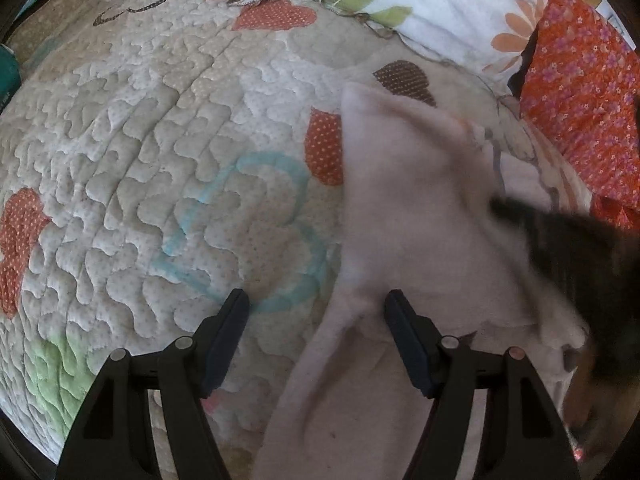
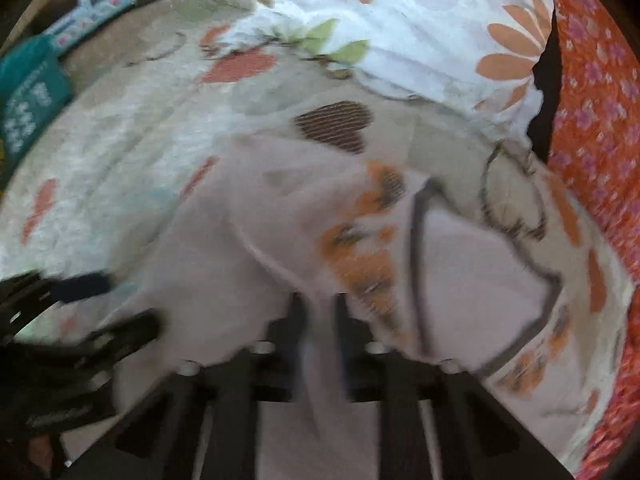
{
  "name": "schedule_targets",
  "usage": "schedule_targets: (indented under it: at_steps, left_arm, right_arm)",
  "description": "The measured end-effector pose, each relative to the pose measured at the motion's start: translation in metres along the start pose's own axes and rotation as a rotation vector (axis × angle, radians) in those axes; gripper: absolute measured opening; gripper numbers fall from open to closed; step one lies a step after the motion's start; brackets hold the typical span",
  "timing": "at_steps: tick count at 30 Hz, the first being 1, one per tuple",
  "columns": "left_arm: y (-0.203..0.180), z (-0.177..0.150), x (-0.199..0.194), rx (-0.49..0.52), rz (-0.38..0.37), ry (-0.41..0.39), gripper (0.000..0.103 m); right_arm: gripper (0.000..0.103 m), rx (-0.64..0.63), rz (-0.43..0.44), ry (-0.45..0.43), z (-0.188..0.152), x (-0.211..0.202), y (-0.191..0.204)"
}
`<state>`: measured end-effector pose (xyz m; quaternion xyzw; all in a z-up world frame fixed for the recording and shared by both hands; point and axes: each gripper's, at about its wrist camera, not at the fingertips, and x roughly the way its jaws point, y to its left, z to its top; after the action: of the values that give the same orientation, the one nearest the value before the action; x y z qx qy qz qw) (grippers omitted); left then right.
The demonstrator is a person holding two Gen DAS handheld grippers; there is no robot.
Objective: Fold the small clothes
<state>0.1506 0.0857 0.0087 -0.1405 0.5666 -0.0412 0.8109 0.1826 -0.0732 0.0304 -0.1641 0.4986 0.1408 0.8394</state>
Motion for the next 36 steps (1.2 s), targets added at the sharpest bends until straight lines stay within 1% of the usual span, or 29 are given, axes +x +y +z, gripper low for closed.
schedule_targets:
  at_steps: [3, 5, 6, 7, 8, 10, 12, 13, 14, 16, 17, 18, 20, 22, 24, 27, 28, 30, 31, 32, 33, 34, 36]
  left_arm:
    - [-0.001, 0.001, -0.001, 0.011, 0.019, -0.003, 0.07]
    - [-0.006, 0.001, 0.001, 0.029, 0.04, -0.008, 0.07]
    - [-0.009, 0.003, 0.003, 0.035, 0.046, -0.009, 0.07]
    - [-0.01, 0.002, 0.003, 0.04, 0.049, -0.011, 0.07]
    - [-0.01, 0.003, 0.003, 0.042, 0.047, -0.01, 0.07]
    - [-0.008, 0.003, 0.003, 0.04, 0.035, -0.007, 0.07]
    - [-0.006, 0.003, 0.002, 0.032, 0.025, -0.005, 0.07]
    - [-0.005, 0.003, 0.001, 0.028, 0.022, -0.004, 0.07]
    - [-0.005, 0.002, 0.001, 0.028, 0.023, -0.003, 0.07]
    - [-0.004, 0.0, -0.001, 0.026, 0.025, -0.003, 0.07]
    - [-0.003, -0.001, -0.002, 0.023, 0.025, -0.003, 0.07]
    - [-0.003, -0.001, -0.002, 0.021, 0.025, -0.004, 0.07]
    - [-0.004, -0.002, -0.003, 0.02, 0.028, -0.004, 0.07]
    - [-0.005, -0.003, -0.004, 0.02, 0.029, -0.004, 0.07]
    - [-0.005, -0.003, -0.003, 0.019, 0.029, -0.004, 0.07]
    - [-0.005, -0.003, -0.003, 0.019, 0.03, -0.004, 0.07]
    - [-0.005, -0.003, -0.003, 0.02, 0.03, -0.004, 0.07]
    - [-0.005, -0.004, -0.004, 0.022, 0.029, -0.004, 0.07]
    - [-0.005, -0.004, -0.004, 0.021, 0.028, -0.004, 0.07]
    - [-0.006, -0.004, -0.004, 0.021, 0.026, -0.004, 0.07]
    - [-0.005, -0.004, -0.004, 0.019, 0.023, -0.003, 0.07]
    - [-0.004, -0.005, -0.004, 0.018, 0.019, -0.002, 0.07]
    - [-0.003, -0.004, -0.004, 0.018, 0.011, 0.003, 0.07]
  right_arm:
    - [0.011, 0.046, -0.158, -0.009, 0.026, 0.018, -0.028]
    - [0.011, 0.111, -0.265, 0.015, 0.041, 0.032, -0.054]
    - [0.011, 0.136, -0.28, 0.025, 0.043, 0.035, -0.063]
    - [0.011, 0.163, -0.276, 0.027, 0.044, 0.034, -0.074]
    - [0.011, 0.197, -0.253, 0.018, 0.042, 0.027, -0.085]
    - [0.018, 0.249, -0.183, -0.02, 0.032, 0.005, -0.102]
    - [0.041, 0.286, -0.093, -0.057, 0.01, -0.025, -0.117]
    - [0.045, 0.289, -0.041, -0.078, -0.008, -0.045, -0.123]
    - [0.05, 0.277, -0.008, -0.087, -0.022, -0.057, -0.124]
    - [0.051, 0.245, 0.036, -0.082, -0.049, -0.077, -0.12]
    - [0.051, 0.226, 0.061, -0.074, -0.069, -0.087, -0.116]
    - [0.051, 0.217, 0.072, -0.07, -0.084, -0.094, -0.114]
    - [0.051, 0.194, 0.051, -0.062, -0.113, -0.104, -0.107]
    - [0.051, 0.164, -0.014, -0.057, -0.14, -0.11, -0.101]
    - [0.051, 0.136, -0.07, -0.038, -0.157, -0.108, -0.1]
    - [0.054, 0.026, -0.224, -0.02, -0.174, -0.097, -0.09]
    - [0.054, -0.008, -0.253, -0.009, -0.179, -0.091, -0.086]
    - [0.051, -0.057, -0.3, 0.016, -0.183, -0.078, -0.083]
    - [0.043, -0.082, -0.332, 0.029, -0.185, -0.071, -0.082]
    - [0.009, -0.093, -0.353, 0.051, -0.187, -0.064, -0.084]
    - [0.007, -0.074, -0.33, 0.077, -0.189, -0.06, -0.088]
    - [0.007, -0.035, -0.281, 0.085, -0.188, -0.063, -0.094]
    - [0.007, 0.05, -0.15, 0.066, -0.184, -0.078, -0.107]
